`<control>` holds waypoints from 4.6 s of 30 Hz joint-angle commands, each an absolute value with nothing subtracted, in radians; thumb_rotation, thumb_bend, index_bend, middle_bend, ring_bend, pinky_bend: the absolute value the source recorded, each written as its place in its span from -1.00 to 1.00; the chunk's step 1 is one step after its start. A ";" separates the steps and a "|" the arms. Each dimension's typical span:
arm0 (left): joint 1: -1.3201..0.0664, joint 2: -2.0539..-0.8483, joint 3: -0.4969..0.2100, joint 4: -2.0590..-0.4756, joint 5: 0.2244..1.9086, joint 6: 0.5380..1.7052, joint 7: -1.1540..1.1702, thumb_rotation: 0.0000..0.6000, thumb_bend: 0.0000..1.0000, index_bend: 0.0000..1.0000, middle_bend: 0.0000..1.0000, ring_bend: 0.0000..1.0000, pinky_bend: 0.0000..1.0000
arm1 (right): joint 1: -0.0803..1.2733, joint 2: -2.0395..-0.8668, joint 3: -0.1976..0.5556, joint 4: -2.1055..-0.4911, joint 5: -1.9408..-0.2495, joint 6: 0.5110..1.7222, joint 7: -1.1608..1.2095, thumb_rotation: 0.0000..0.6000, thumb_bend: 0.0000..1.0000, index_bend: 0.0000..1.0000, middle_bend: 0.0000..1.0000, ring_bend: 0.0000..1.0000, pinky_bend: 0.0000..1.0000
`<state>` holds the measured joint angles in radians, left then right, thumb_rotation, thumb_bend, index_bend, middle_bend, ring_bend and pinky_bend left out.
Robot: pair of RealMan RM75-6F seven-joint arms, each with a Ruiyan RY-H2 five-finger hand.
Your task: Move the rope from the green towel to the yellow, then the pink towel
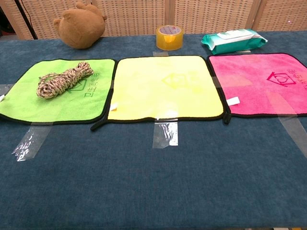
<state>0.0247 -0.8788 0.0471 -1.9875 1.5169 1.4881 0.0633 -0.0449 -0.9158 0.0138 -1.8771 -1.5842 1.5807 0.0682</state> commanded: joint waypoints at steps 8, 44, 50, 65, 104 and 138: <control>0.013 -0.883 0.044 -1.994 1.504 1.470 0.066 1.00 -0.79 -1.00 -1.00 -1.00 -1.00 | -0.043 -0.914 0.013 -1.876 -1.587 1.578 0.075 1.00 -1.00 -1.00 -1.00 -1.00 -1.00; -0.632 -1.193 -0.208 -1.401 1.228 0.487 -1.161 1.00 -0.86 -1.00 -1.00 -1.00 -1.00 | -0.006 -0.901 0.051 -1.845 -1.442 1.479 0.147 1.00 -1.00 -1.00 -1.00 -1.00 -1.00; -0.655 -1.242 -0.239 -1.387 1.188 0.426 -1.173 1.00 -0.86 -1.00 -1.00 -1.00 -1.00 | 0.001 -0.901 0.057 -1.838 -1.420 1.461 0.155 1.00 -1.00 -1.00 -1.00 -1.00 -1.00; -0.678 -1.279 -0.312 -1.409 1.157 0.336 -1.152 1.00 -0.86 -1.00 -1.00 -1.00 -1.00 | 0.012 -0.903 0.059 -1.831 -1.395 1.428 0.150 1.00 -1.00 -1.00 -1.00 -1.00 -1.00; -0.799 -1.460 -0.455 -1.431 0.926 0.232 -0.967 1.00 -0.86 -1.00 -1.00 -1.00 -1.00 | 0.026 -0.915 0.063 -1.819 -1.364 1.392 0.131 1.00 -1.00 -1.00 -1.00 -1.00 -1.00; -0.984 -1.334 -0.254 -1.612 0.776 0.593 -0.496 1.00 -0.87 -1.00 -1.00 -1.00 -1.00 | 0.038 -0.923 0.068 -1.798 -1.340 1.367 0.107 1.00 -1.00 -1.00 -1.00 -1.00 -1.00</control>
